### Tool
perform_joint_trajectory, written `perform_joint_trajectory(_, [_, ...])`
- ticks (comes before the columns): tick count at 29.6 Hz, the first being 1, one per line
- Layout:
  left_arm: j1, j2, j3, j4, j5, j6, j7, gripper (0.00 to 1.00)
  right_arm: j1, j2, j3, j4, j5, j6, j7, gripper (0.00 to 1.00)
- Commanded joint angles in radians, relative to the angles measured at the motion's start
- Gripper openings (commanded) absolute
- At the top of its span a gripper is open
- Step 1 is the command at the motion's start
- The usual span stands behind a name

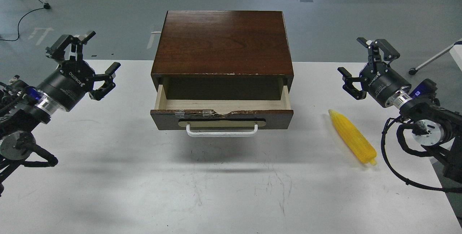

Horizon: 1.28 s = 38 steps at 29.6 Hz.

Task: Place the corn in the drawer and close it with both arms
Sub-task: 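Reach the right gripper down to the yellow corn cob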

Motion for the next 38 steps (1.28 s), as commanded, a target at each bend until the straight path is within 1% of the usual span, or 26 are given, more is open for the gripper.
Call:
perform_joint_trajectory(1, [0.006, -0.001, 0.000, -0.002, 0.001, 0.000, 0.000, 0.99, -0.001, 0.002, 0.000, 0.000, 0.000, 0.000, 0.000, 0.99])
perform_joint_trajectory(9, [0.003, 0.005, -0.002, -0.002, 0.001, 0.000, 0.000, 0.99, 0.007, -0.015, -0.016, 0.016, -0.022, 0.000, 0.000, 1.00])
perform_joint_trajectory(11, [0.000, 0.009, 0.001, -0.002, 0.004, 0.000, 0.000, 0.99, 0.022, -0.042, -0.036, 0.042, -0.074, 0.000, 0.000, 1.00])
perform_joint_trajectory(13, [-0.003, 0.023, 0.001, 0.004, 0.012, 0.000, 0.000, 0.99, 0.092, -0.132, -0.054, 0.099, -0.259, 0.000, 0.000, 1.00])
perform_joint_trajectory(14, [-0.003, 0.023, 0.001, 0.004, 0.012, 0.000, 0.000, 0.99, 0.092, -0.133, -0.054, 0.099, -0.260, 0.000, 0.000, 1.00])
perform_joint_trajectory(16, [-0.014, 0.046, -0.002, 0.013, 0.015, 0.000, 0.000, 0.99, 0.167, -0.203, -0.075, 0.153, -0.534, 0.000, 0.000, 1.00])
perform_joint_trajectory(17, [-0.017, 0.049, -0.002, 0.013, 0.015, 0.000, 0.000, 0.99, 0.183, -0.220, -0.079, 0.165, -0.603, 0.000, 0.000, 1.00])
perform_joint_trajectory(18, [-0.024, 0.052, -0.002, 0.013, 0.015, 0.000, 0.000, 0.99, 0.212, -0.252, -0.079, 0.187, -0.740, 0.000, 0.000, 1.00])
perform_joint_trajectory(19, [-0.025, 0.052, -0.002, 0.013, 0.015, 0.000, 0.000, 0.99, 0.212, -0.253, -0.079, 0.187, -0.741, 0.000, 0.000, 1.00])
perform_joint_trajectory(20, [-0.026, 0.052, -0.002, 0.013, 0.015, 0.000, 0.000, 0.99, 0.243, -0.286, -0.083, 0.210, -0.867, 0.000, 0.000, 1.00])
perform_joint_trajectory(21, [-0.026, 0.052, -0.002, 0.012, 0.015, 0.000, 0.000, 0.99, 0.253, -0.300, -0.085, 0.220, -0.920, 0.000, 0.000, 1.00])
perform_joint_trajectory(23, [-0.026, 0.054, 0.003, 0.006, 0.016, 0.000, 0.000, 0.99, 0.275, -0.354, -0.088, 0.286, -1.156, 0.000, 0.000, 1.00])
perform_joint_trajectory(26, [-0.025, 0.056, 0.006, 0.003, 0.016, 0.000, 0.000, 0.99, 0.284, -0.383, -0.106, 0.335, -1.336, 0.000, 0.000, 1.00])
perform_joint_trajectory(28, [-0.025, 0.056, 0.009, 0.001, 0.016, 0.000, 0.000, 0.99, 0.286, -0.392, -0.131, 0.359, -1.515, 0.000, 0.000, 1.00])
perform_joint_trajectory(31, [-0.025, 0.056, 0.009, 0.001, 0.016, 0.000, 0.000, 0.99, 0.284, -0.388, -0.172, 0.359, -1.606, 0.000, 0.000, 1.00])
perform_joint_trajectory(34, [-0.025, 0.057, 0.009, 0.001, 0.016, 0.000, 0.000, 0.99, 0.287, -0.372, -0.201, 0.354, -1.623, 0.000, 0.000, 1.00])
perform_joint_trajectory(38, [-0.023, 0.056, 0.009, 0.001, 0.018, 0.000, 0.000, 0.99, 0.286, -0.323, -0.249, 0.291, -1.625, 0.000, 0.000, 1.00])
